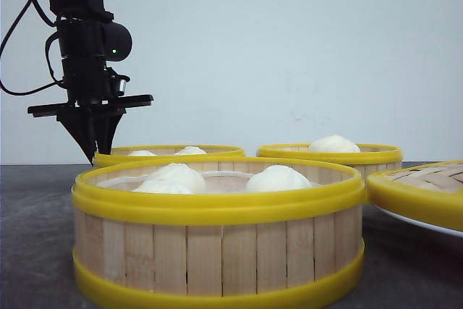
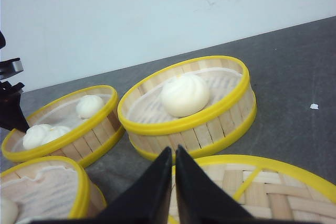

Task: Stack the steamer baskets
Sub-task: 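Reach the left gripper down and grasp the rim of the farther bun basket, then lift the grasped steamer basket up with the left gripper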

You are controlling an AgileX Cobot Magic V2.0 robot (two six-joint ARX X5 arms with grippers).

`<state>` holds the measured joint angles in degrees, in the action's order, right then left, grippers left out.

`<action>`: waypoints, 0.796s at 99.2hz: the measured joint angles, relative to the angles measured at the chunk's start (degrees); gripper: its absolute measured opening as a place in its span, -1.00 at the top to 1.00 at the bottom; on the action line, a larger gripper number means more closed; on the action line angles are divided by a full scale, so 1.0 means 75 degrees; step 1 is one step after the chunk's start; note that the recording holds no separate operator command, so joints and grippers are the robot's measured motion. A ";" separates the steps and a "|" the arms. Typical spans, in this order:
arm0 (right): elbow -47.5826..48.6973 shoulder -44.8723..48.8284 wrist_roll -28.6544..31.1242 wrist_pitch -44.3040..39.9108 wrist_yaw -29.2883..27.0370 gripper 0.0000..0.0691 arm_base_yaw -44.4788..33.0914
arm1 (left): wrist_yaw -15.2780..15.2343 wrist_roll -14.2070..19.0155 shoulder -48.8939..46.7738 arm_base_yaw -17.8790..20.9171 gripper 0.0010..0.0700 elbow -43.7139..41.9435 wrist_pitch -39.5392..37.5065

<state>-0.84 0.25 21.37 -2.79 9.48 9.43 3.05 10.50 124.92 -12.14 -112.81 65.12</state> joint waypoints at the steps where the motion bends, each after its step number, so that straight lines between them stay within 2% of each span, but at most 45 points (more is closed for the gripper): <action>1: 0.0000 0.0000 0.0000 -0.0006 0.0000 0.97 0.0000 | 0.0003 0.0000 0.0009 0.0000 0.94 -0.0032 0.0023; 17: 0.0000 0.0000 0.0017 -0.0221 0.0000 0.97 0.0000 | 0.0006 -0.0090 0.0102 0.0015 0.94 -0.0956 0.0714; 27: 0.0000 0.0000 0.0119 -0.0353 0.0134 0.97 0.0000 | -0.0026 -0.0271 0.0102 0.0052 0.94 -0.1827 0.1247; 46: 0.0000 0.0000 0.0207 -0.0388 0.0341 0.97 0.0000 | 0.0125 -0.0303 0.0102 0.0178 0.94 -0.3631 0.1926; 57: 0.0000 0.0000 0.0216 -0.0391 0.0341 0.97 0.0000 | 0.0545 -0.0417 0.0093 0.0233 0.94 -0.4371 0.2224; 69: 0.0000 0.0000 0.0219 -0.0391 0.0472 0.97 0.0000 | 0.1212 -0.0487 0.0023 0.0230 0.94 -0.4421 0.2238; 79: 0.0000 0.0000 0.0245 -0.0391 0.0790 0.97 0.0000 | 0.1332 -0.0522 0.0015 0.0128 0.94 -0.4418 0.2244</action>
<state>-0.84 0.25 23.20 -5.72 15.40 9.43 13.04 6.59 125.03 -11.18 -145.95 81.95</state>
